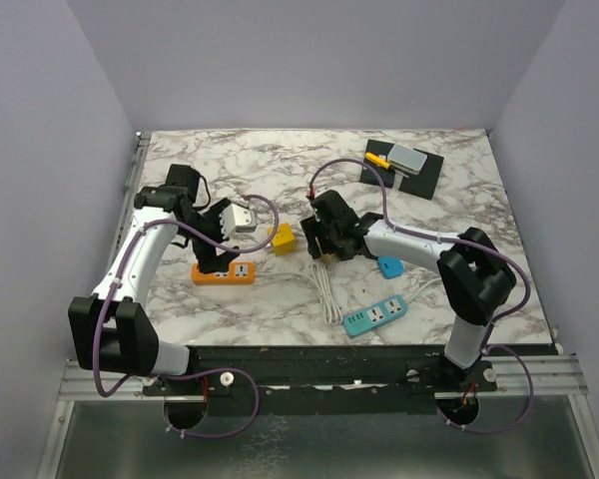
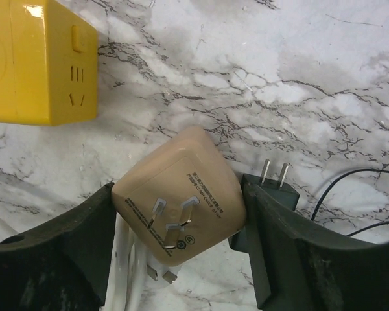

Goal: Insert the plug
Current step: Pick up the plug from the center of the board.

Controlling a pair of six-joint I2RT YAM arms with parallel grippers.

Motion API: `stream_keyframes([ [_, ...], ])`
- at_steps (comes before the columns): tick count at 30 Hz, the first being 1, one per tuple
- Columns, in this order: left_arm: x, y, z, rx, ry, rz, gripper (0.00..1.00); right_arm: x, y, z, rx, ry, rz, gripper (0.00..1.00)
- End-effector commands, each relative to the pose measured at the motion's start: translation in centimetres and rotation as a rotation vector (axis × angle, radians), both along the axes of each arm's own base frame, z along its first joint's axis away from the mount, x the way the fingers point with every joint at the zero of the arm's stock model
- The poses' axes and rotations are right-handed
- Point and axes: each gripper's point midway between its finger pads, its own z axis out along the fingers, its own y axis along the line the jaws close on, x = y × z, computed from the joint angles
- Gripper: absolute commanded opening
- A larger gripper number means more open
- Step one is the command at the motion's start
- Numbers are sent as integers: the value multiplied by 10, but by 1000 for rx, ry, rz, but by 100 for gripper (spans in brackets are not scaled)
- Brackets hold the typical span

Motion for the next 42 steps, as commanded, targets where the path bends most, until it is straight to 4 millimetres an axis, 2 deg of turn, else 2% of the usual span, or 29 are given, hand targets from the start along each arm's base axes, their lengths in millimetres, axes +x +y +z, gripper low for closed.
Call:
stream_keyframes([
  [1,6,-31,25,-193,12,60,99,2,7,-6,7,-4,25,57],
  [4,18,-42,36,-266,5,110,99,4,9,-1,16,-13,29,40],
  [6,28,-49,45,-309,-5,127,99,8,12,7,25,-31,35,32],
  [11,42,-66,66,-374,-16,114,99,24,20,42,41,-99,33,17],
  [15,43,-75,76,-379,-63,49,99,28,28,77,84,-135,58,14],
  [18,44,-79,85,-359,-140,-20,99,22,34,102,129,-140,91,12],
  [22,48,-80,98,-299,-300,-149,99,3,44,137,231,-114,165,12],
  [26,41,-77,100,-172,-539,-394,99,-23,61,163,350,-51,266,12],
  [30,34,-78,104,-97,-770,-565,99,-48,77,182,449,38,380,12],
  [34,27,-86,120,-101,-982,-660,99,-66,88,195,528,98,451,12],
  [37,17,-91,126,-109,-1074,-730,99,-73,95,203,570,127,488,13],
  [42,1,-98,132,-162,-1122,-771,99,-87,107,220,658,164,569,14],
])
